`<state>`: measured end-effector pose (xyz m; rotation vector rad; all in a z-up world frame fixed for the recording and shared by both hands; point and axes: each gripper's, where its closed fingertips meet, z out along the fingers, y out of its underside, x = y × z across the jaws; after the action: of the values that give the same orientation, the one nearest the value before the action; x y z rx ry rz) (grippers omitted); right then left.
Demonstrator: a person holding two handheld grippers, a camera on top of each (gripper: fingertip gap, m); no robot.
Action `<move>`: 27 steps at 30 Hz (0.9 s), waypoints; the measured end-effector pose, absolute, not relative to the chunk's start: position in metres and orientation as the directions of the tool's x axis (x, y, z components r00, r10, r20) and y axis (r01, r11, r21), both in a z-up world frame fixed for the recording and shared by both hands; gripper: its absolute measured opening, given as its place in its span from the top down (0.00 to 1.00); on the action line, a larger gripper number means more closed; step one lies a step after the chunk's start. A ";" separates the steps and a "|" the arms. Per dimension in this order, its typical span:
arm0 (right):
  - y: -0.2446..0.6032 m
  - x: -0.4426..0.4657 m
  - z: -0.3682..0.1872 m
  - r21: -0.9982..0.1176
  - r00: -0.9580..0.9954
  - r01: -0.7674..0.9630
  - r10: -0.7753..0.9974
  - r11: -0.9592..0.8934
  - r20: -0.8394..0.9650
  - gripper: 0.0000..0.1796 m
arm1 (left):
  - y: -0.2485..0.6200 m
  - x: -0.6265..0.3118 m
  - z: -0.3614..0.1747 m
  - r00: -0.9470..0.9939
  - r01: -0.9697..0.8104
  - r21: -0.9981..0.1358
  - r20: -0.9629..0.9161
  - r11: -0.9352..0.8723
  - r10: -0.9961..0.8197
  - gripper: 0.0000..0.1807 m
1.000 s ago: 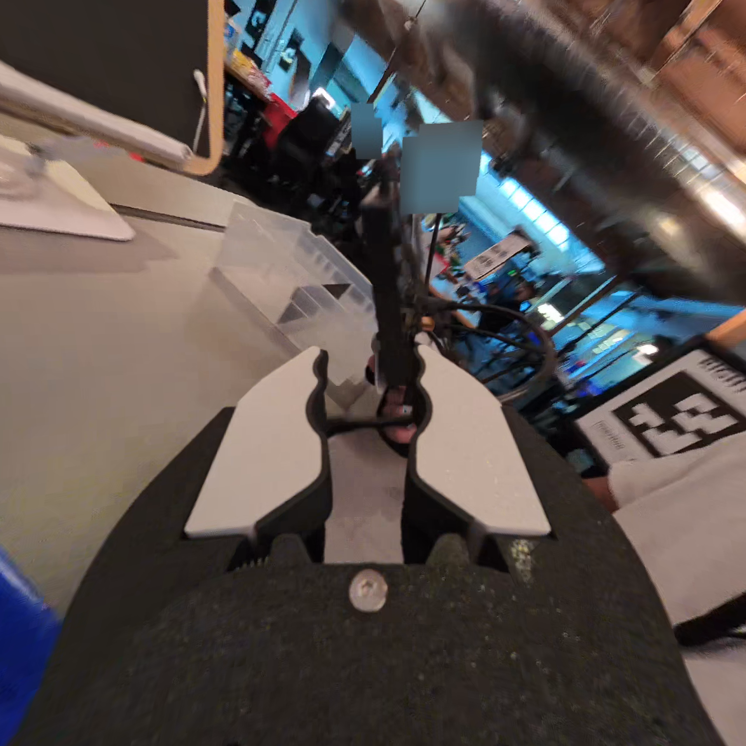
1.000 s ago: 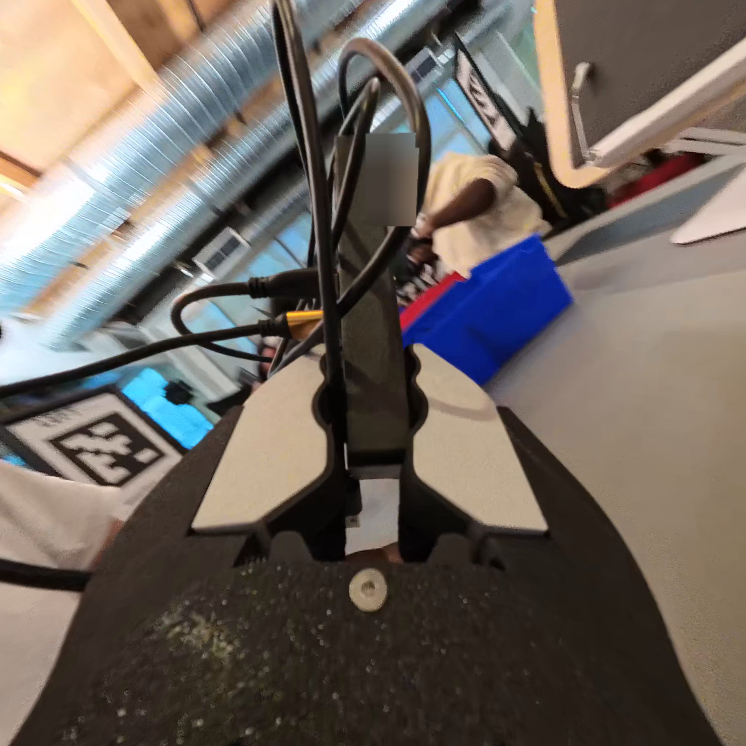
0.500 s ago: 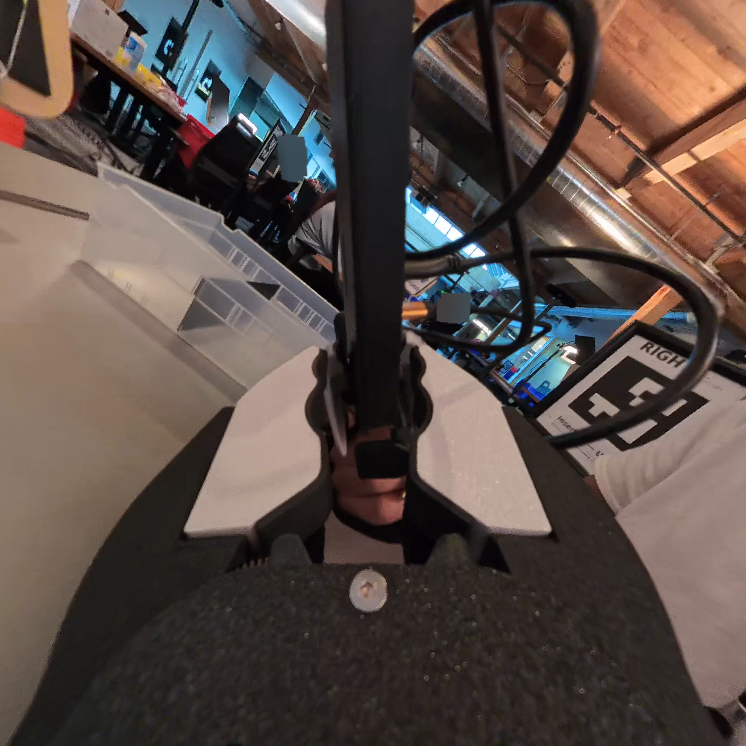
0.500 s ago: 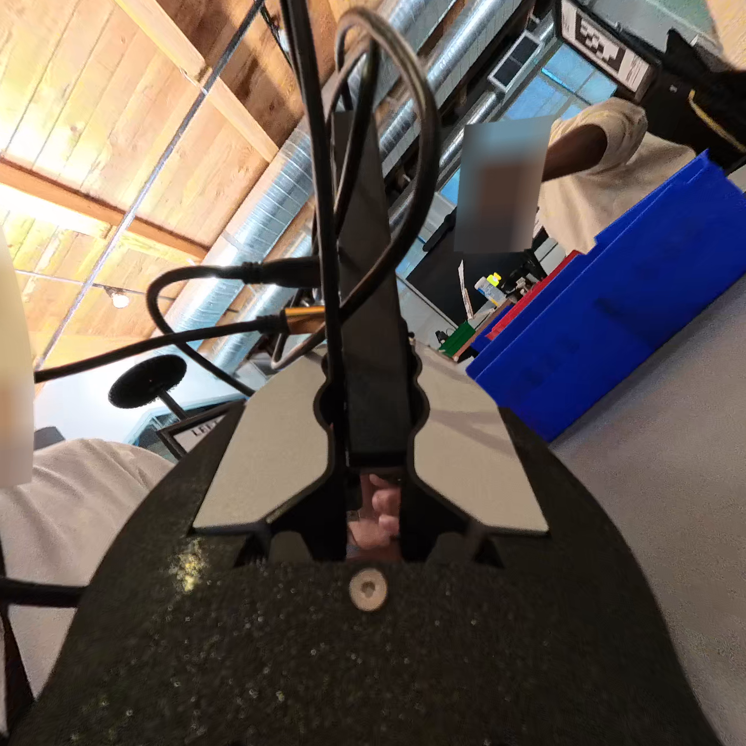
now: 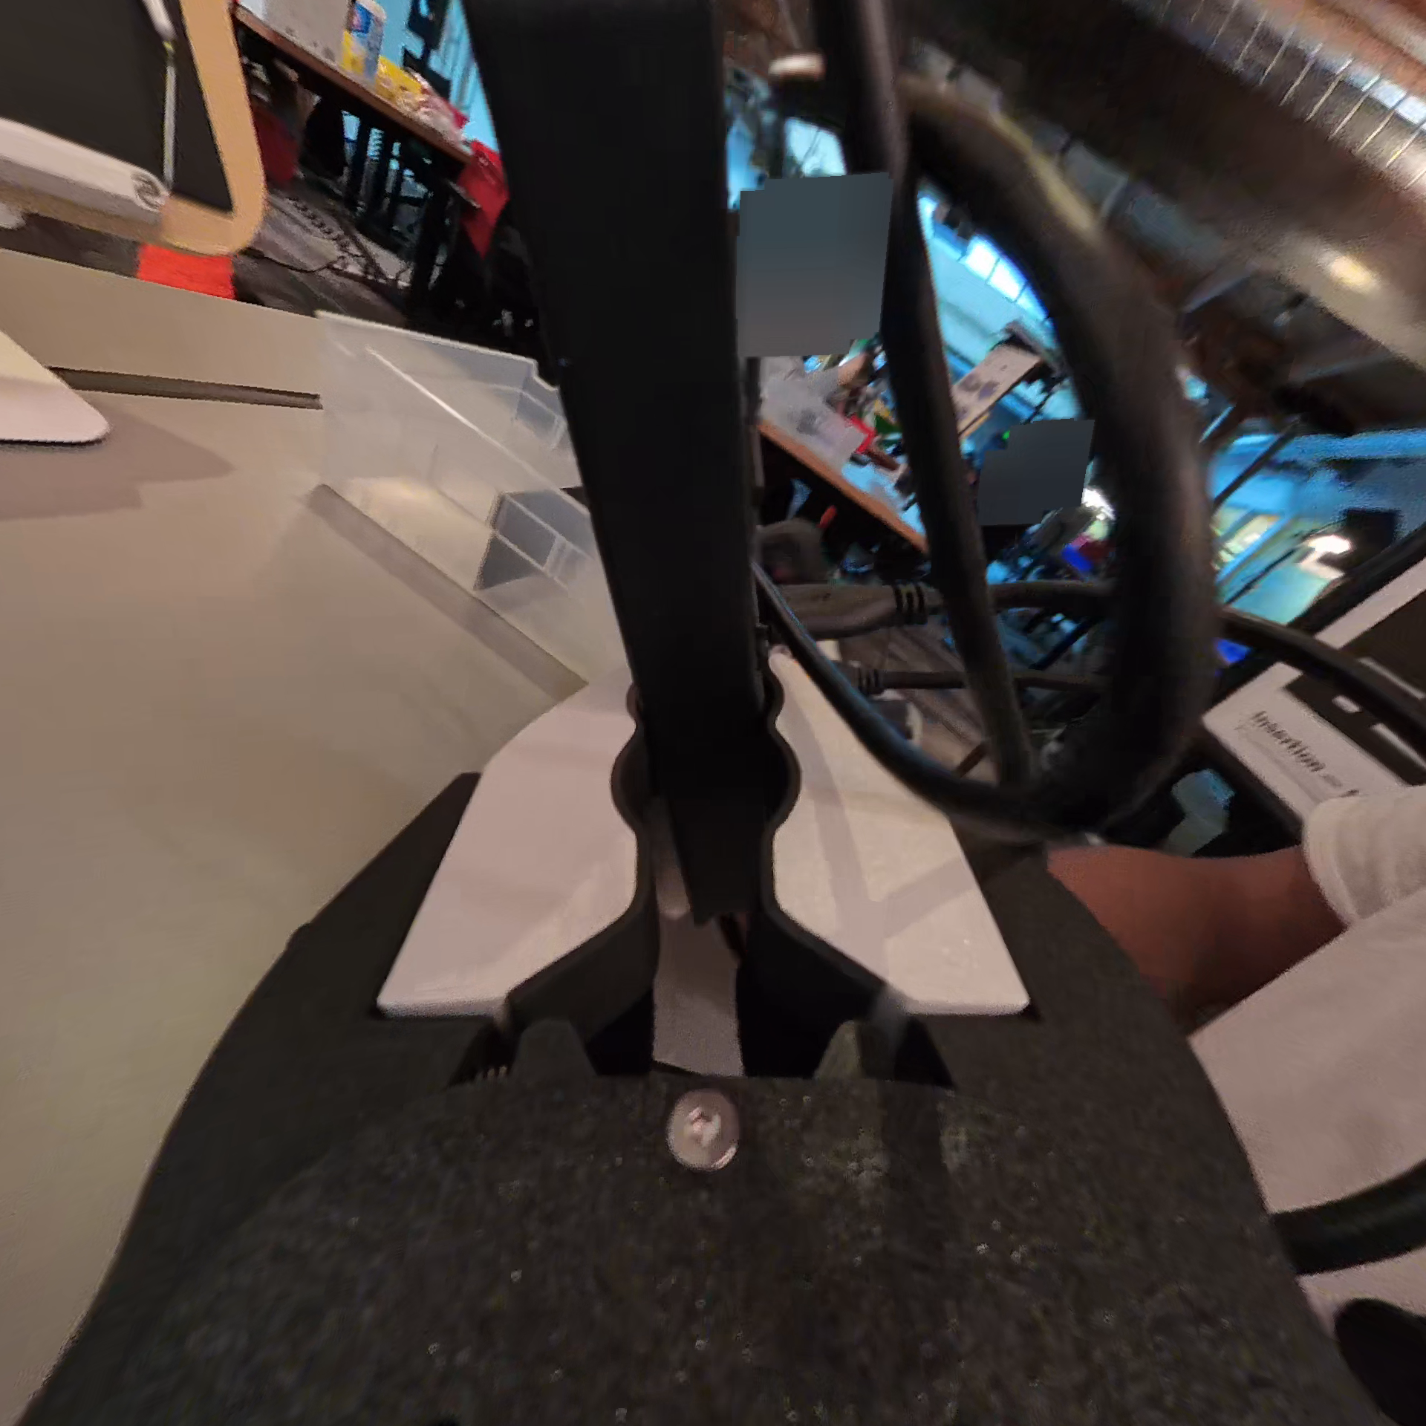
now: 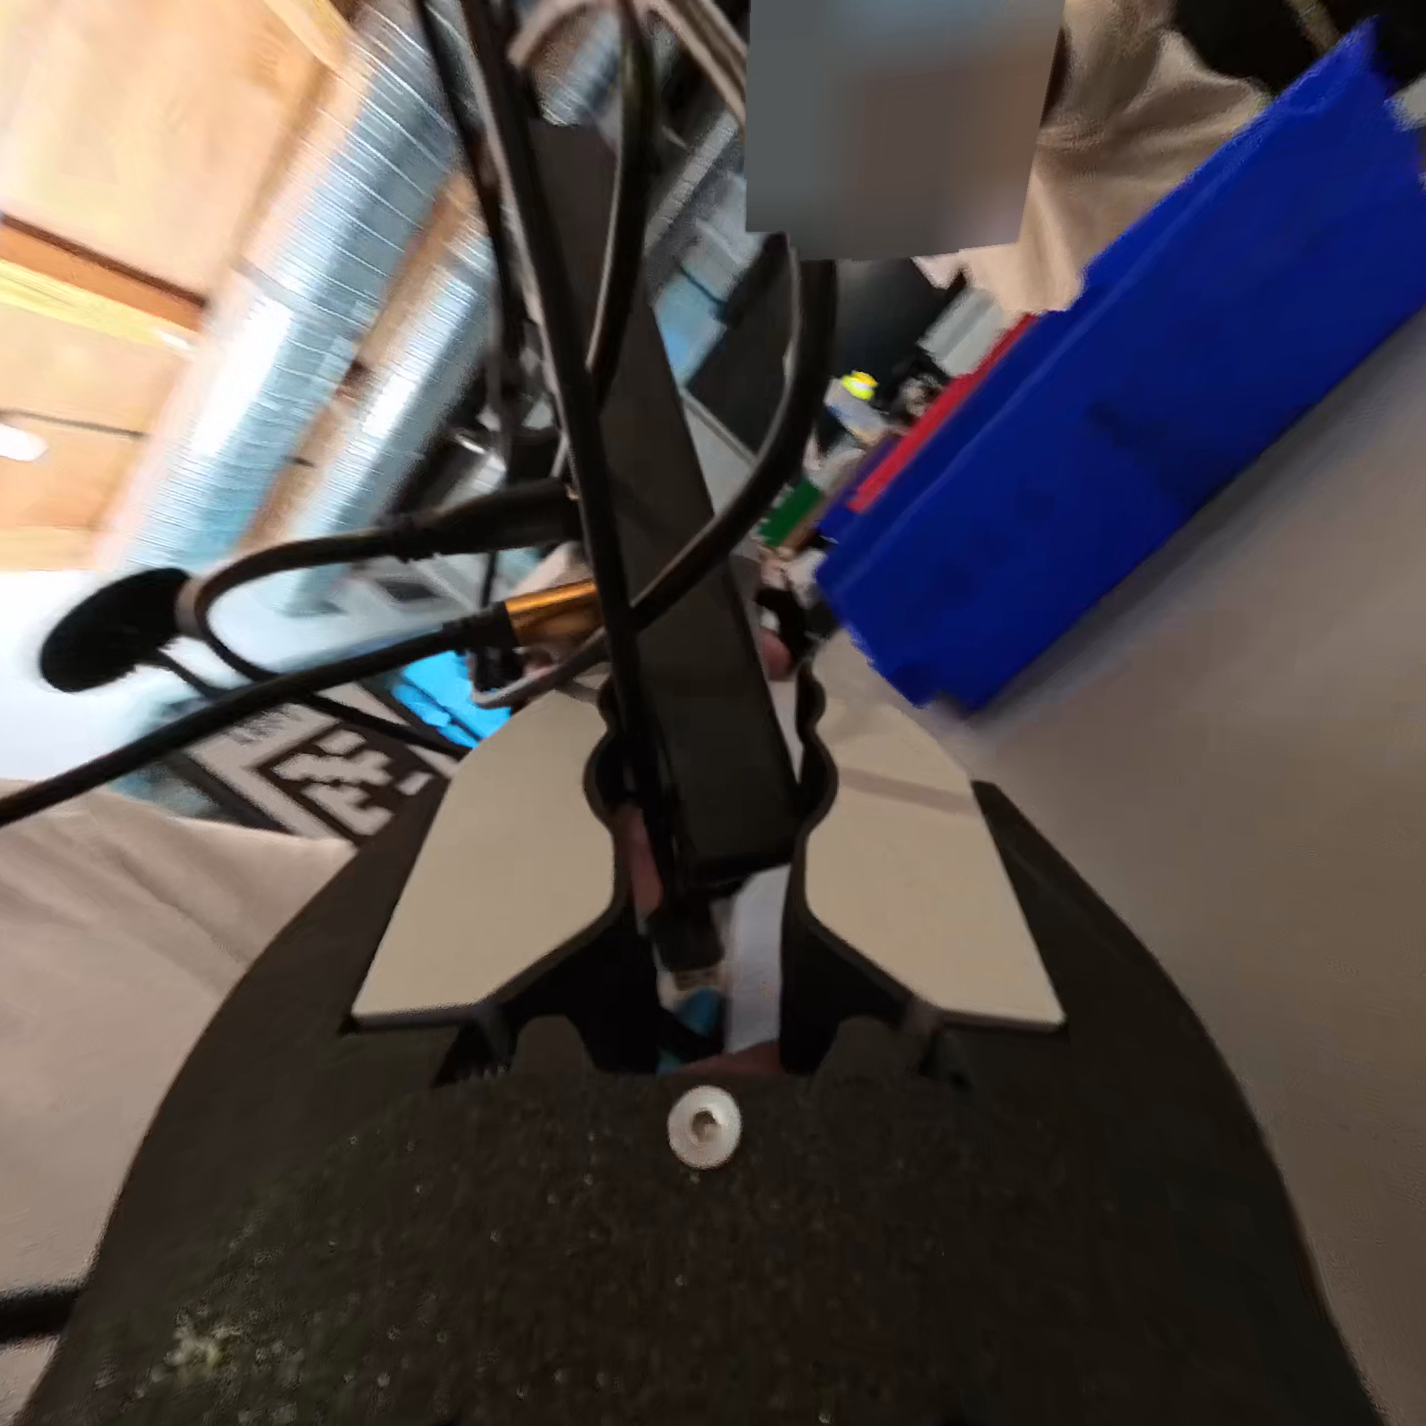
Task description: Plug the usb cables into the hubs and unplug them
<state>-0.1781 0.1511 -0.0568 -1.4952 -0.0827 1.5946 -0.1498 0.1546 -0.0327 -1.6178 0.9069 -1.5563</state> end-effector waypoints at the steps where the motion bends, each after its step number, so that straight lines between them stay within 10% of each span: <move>1: 0.154 -0.177 -0.063 -0.656 0.257 -0.509 0.629 -0.557 -0.733 0.75 | 0.159 -0.153 -0.034 0.065 -0.028 -0.875 0.481 -0.484 -0.874 0.87; 10: 0.166 -0.084 -0.006 -0.995 0.922 -0.019 0.383 -0.095 -0.054 0.78 | 0.225 -0.183 -0.075 0.435 -0.206 -0.891 0.288 -0.405 -0.853 0.87; 19: 0.171 -0.143 -0.045 -0.973 0.881 0.055 0.469 -0.223 -0.058 0.90 | 0.211 -0.165 -0.090 0.442 -0.223 -0.884 0.284 -0.411 -0.851 0.87; 27: 0.151 -0.149 -0.062 -0.962 0.802 0.043 0.583 -0.268 -0.127 0.76 | 0.210 -0.170 -0.105 0.437 -0.221 -0.871 0.313 -0.438 -0.843 0.87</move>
<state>-0.1490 0.1511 -0.0618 -1.7848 -0.4837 0.5580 -0.1696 0.2101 -0.1055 -1.9044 0.8993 -1.0008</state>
